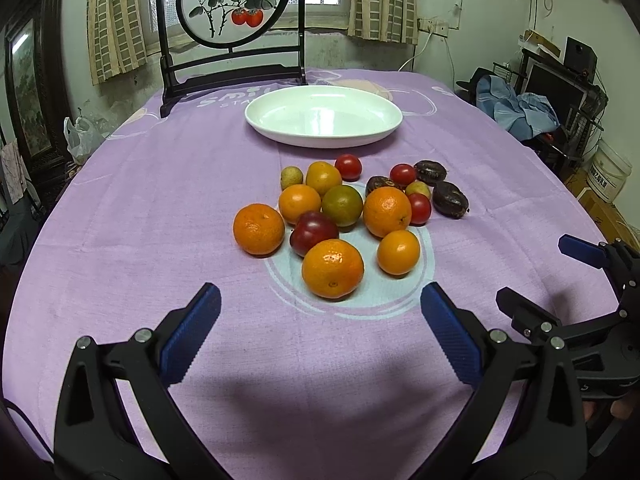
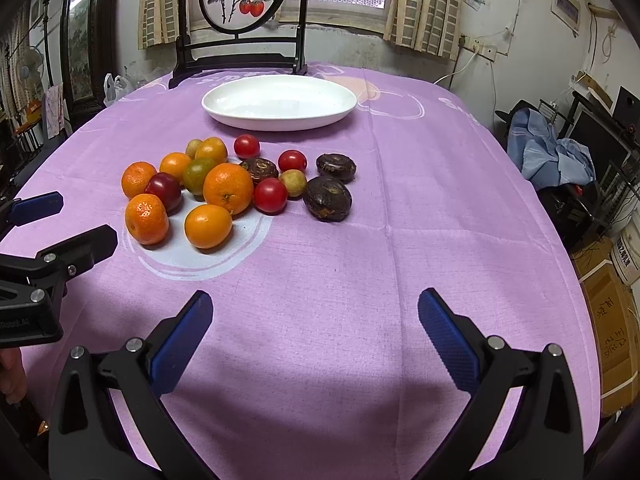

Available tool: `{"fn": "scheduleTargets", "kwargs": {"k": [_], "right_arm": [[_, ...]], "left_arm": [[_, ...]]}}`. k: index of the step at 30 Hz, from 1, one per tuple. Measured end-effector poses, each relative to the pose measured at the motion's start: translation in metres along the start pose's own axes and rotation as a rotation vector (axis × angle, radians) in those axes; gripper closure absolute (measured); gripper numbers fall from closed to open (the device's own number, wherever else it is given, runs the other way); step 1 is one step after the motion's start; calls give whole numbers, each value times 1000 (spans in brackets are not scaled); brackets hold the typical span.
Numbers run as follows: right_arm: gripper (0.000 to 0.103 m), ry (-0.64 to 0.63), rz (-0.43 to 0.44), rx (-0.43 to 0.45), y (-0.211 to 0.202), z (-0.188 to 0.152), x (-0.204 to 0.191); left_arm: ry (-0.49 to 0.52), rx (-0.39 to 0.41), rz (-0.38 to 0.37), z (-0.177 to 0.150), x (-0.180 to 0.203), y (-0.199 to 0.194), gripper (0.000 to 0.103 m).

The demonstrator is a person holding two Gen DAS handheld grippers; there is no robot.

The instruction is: Organize fruits

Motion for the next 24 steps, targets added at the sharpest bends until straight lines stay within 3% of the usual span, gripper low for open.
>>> {"fn": "scheduleTargets", "kwargs": {"k": [24], "right_arm": [[1, 8, -2, 1, 1, 0, 3]], "left_arm": [[0, -1, 0, 1, 1, 2, 2]]}}
Point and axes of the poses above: each gripper's, at about its wrist camera, not at the fingertips, and y roughly the way its jaws point, x to its right, z to its top, the point moved 6 cm from there along y, roughly the way its jaws point, and after that the axes turned 11 degrees about z, right-handed, at the moved point
